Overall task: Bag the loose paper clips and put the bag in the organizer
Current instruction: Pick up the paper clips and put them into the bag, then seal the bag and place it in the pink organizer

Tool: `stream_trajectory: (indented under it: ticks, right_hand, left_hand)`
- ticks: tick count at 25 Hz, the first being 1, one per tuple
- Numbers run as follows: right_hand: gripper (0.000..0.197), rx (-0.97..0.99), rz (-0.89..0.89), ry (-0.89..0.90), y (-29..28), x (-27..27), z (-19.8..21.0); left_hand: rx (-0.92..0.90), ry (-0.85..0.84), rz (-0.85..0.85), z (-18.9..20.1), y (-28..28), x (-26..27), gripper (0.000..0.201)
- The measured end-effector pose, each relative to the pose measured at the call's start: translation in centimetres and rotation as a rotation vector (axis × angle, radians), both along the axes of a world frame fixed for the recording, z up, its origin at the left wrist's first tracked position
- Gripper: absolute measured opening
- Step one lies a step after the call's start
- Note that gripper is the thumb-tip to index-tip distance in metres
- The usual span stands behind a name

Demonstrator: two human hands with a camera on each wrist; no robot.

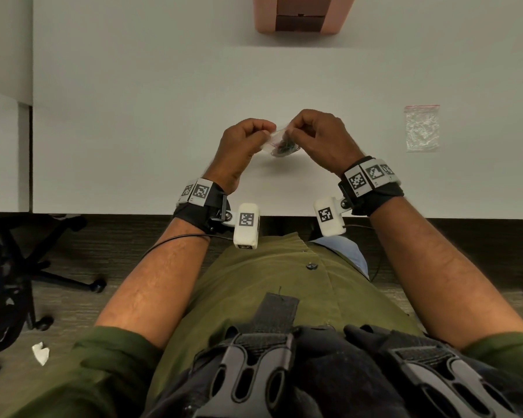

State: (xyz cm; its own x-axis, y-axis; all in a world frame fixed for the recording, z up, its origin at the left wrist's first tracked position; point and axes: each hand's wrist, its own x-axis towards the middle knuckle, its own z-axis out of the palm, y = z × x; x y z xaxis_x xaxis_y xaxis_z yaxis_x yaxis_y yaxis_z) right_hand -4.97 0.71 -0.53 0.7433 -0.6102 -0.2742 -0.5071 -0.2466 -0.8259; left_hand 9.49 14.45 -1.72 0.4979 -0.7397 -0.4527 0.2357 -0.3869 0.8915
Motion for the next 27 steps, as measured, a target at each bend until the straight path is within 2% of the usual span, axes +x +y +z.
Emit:
stream_trajectory:
  ticks: [3,5,9,13,17,22,27]
  right_hand:
    - [0.013,0.269,-0.209,-0.098,0.0,-0.8,-1.3]
    - [0.01,0.404,-0.294,-0.105,0.1,-1.1,-1.8]
    - [0.01,0.516,-0.386,-0.099,-0.1,-1.3,-3.2]
    - [0.016,0.591,-0.467,-0.133,-1.1,-1.2,-4.4]
    - [0.005,0.538,-0.456,-0.108,-1.6,-0.9,-4.8]
    - [0.011,0.55,-0.476,-0.128,-2.7,-0.4,-4.9]
    - [0.004,0.556,-0.518,-0.134,-2.7,-0.3,-4.9]
  left_hand:
    - [-0.024,0.276,0.031,-1.0,-0.4,-0.6,0.017]
    - [0.003,0.264,0.007,-1.8,-0.7,-1.1,0.013]
    - [0.079,0.238,0.106,-3.2,-2.1,-1.4,0.017]
    - [0.1,0.258,0.124,-3.9,-3.7,-1.6,0.011]
    - [0.104,0.283,0.13,-4.3,-4.8,-1.3,0.009]
    - [0.099,0.277,0.148,-4.6,-5.8,-0.8,0.009]
    - [0.088,0.314,0.172,-5.4,-5.8,-0.7,0.009]
